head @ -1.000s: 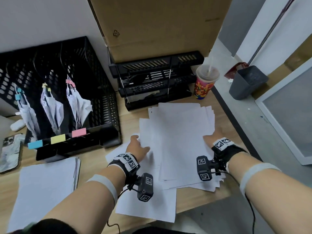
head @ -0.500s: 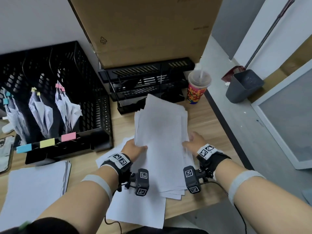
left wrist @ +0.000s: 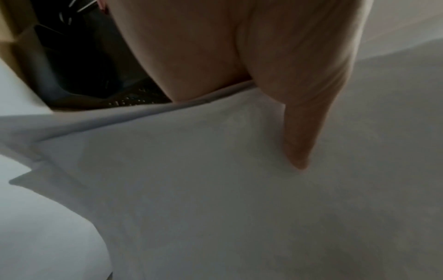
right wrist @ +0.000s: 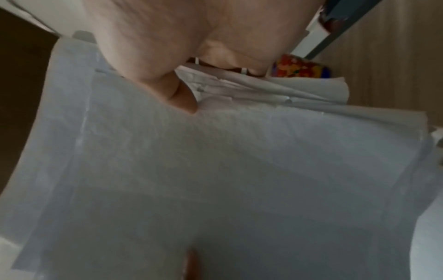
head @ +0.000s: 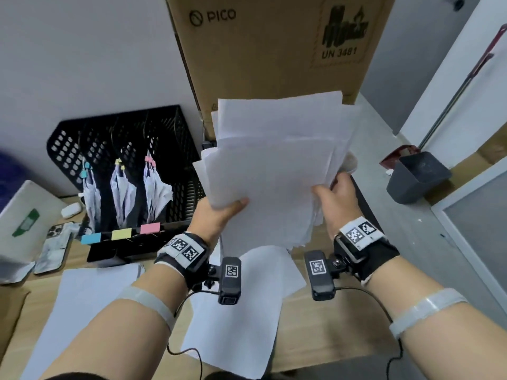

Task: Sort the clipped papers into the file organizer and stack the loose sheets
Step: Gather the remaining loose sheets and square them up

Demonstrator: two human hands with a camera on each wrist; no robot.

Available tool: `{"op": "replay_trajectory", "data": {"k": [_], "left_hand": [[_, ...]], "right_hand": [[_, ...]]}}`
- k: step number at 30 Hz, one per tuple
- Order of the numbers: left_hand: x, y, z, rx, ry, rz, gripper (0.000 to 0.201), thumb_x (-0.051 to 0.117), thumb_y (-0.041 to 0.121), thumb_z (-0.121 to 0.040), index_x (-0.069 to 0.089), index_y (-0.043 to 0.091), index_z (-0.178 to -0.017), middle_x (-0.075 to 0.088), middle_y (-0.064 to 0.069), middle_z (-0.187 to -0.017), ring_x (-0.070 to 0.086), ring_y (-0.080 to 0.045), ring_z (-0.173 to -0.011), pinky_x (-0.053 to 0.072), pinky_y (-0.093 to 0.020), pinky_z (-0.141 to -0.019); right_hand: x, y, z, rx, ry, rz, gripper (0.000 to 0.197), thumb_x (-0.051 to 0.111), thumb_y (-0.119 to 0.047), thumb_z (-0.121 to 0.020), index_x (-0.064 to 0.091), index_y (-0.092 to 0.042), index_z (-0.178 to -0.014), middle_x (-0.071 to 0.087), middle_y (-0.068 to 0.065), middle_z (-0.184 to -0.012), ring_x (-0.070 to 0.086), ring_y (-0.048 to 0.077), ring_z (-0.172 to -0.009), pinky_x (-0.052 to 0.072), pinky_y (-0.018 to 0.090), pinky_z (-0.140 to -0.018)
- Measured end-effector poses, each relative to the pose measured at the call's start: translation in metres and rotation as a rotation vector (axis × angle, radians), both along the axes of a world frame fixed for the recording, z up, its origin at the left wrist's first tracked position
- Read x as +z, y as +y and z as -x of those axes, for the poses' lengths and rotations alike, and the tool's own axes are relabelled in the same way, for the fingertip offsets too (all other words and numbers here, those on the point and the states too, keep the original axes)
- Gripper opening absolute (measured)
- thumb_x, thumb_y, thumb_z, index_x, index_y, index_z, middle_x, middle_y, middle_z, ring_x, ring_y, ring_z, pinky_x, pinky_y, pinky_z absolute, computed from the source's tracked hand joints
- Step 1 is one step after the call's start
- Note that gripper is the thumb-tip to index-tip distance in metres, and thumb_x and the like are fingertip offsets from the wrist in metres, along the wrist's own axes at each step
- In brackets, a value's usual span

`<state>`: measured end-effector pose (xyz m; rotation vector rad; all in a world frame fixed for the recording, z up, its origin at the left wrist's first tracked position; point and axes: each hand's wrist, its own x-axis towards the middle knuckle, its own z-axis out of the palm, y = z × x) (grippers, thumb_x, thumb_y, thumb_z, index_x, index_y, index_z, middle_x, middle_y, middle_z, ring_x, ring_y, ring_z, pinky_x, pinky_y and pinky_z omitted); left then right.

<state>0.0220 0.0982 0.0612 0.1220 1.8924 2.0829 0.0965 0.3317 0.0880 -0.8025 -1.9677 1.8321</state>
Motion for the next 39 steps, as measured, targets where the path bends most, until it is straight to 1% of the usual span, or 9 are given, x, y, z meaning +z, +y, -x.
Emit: {"op": "replay_trajectory", "data": {"k": [3,6,9,13,18,22,28,34,39], "left_hand": [[-0.009,-0.006,-0.010,0.016,0.048,0.041,0.045,0.090,0.020,-0.070,0.073,0.014,-0.111,0.076,-0.008,-0.112,0.072,-0.028,-0.107,0.055,-0.043,-0.095],[-0.034,-0.014,-0.023,0.028,0.040,0.132,0.044,0.091,0.028,-0.067,0.074,0.018,-0.106,0.078,-0.003,-0.108,0.073,-0.024,-0.104,0.055,-0.044,-0.097],[-0.054,-0.014,-0.030,0.042,-0.051,0.151,0.046,0.090,0.037,-0.062,0.077,0.018,-0.102,0.078,-0.006,-0.105,0.071,-0.033,-0.106,0.055,-0.052,-0.097],[-0.054,-0.009,-0.032,0.004,-0.035,0.120,0.044,0.086,0.035,-0.071,0.075,0.014,-0.108,0.077,-0.009,-0.109,0.069,-0.035,-0.110,0.052,-0.057,-0.099],[-0.049,-0.015,-0.034,-0.016,-0.044,0.020,0.038,0.079,0.023,-0.082,0.070,0.010,-0.116,0.074,-0.012,-0.115,0.069,-0.035,-0.112,0.050,-0.056,-0.102],[-0.035,-0.013,-0.033,-0.008,-0.029,-0.038,0.038,0.079,0.019,-0.082,0.069,0.007,-0.117,0.073,-0.016,-0.117,0.068,-0.038,-0.112,0.050,-0.056,-0.101],[-0.003,-0.014,-0.028,0.058,0.092,-0.016,0.038,0.084,0.020,-0.078,0.071,0.010,-0.112,0.077,-0.008,-0.109,0.073,-0.026,-0.103,0.058,-0.042,-0.089],[-0.042,-0.020,-0.047,0.202,0.096,0.073,0.061,0.090,0.021,-0.070,0.059,0.014,-0.123,0.074,0.000,-0.112,0.072,-0.013,-0.104,0.056,-0.031,-0.091],[-0.060,-0.019,-0.044,0.125,0.019,0.119,0.052,0.088,0.023,-0.073,0.065,0.014,-0.118,0.076,-0.001,-0.110,0.072,-0.016,-0.103,0.056,-0.039,-0.095]], "right_hand": [[0.001,-0.013,-0.021,0.028,0.049,-0.014,0.040,0.061,-0.001,-0.080,0.053,-0.016,-0.116,0.067,-0.004,-0.101,0.066,0.001,-0.087,0.055,0.017,-0.080],[-0.024,-0.026,-0.043,0.057,-0.003,0.015,0.046,0.056,0.006,-0.083,0.047,-0.016,-0.123,0.063,-0.009,-0.099,0.063,0.000,-0.084,0.054,0.020,-0.073],[-0.050,-0.028,-0.047,0.074,-0.105,0.058,0.050,0.057,0.005,-0.085,0.042,-0.015,-0.128,0.062,-0.007,-0.097,0.060,0.002,-0.084,0.047,0.007,-0.058],[-0.053,-0.028,-0.045,0.059,-0.126,0.022,0.048,0.056,0.002,-0.081,0.052,-0.016,-0.125,0.067,-0.001,-0.105,0.064,0.015,-0.099,0.047,0.020,-0.068],[-0.041,-0.029,-0.049,0.000,-0.041,0.011,0.057,0.059,0.001,-0.082,0.041,-0.026,-0.129,0.059,-0.010,-0.111,0.056,-0.002,-0.096,0.045,0.020,-0.073],[-0.039,-0.029,-0.045,0.034,-0.076,0.011,0.049,0.059,-0.002,-0.077,0.053,-0.020,-0.122,0.068,-0.001,-0.107,0.066,0.016,-0.099,0.054,0.039,-0.086],[-0.017,-0.039,-0.047,0.007,0.125,-0.026,0.046,0.058,-0.002,-0.083,0.054,-0.030,-0.118,0.068,0.001,-0.110,0.065,0.013,-0.101,0.053,0.027,-0.080],[-0.063,-0.060,-0.063,0.074,-0.113,0.019,0.039,0.057,0.000,-0.079,0.054,-0.022,-0.111,0.068,0.003,-0.101,0.065,0.022,-0.096,0.053,0.044,-0.086],[-0.080,-0.062,-0.058,0.088,-0.270,0.092,0.012,0.063,-0.004,-0.080,0.069,-0.012,-0.084,0.070,0.007,-0.085,0.067,0.031,-0.089,0.049,0.035,-0.076]]}}
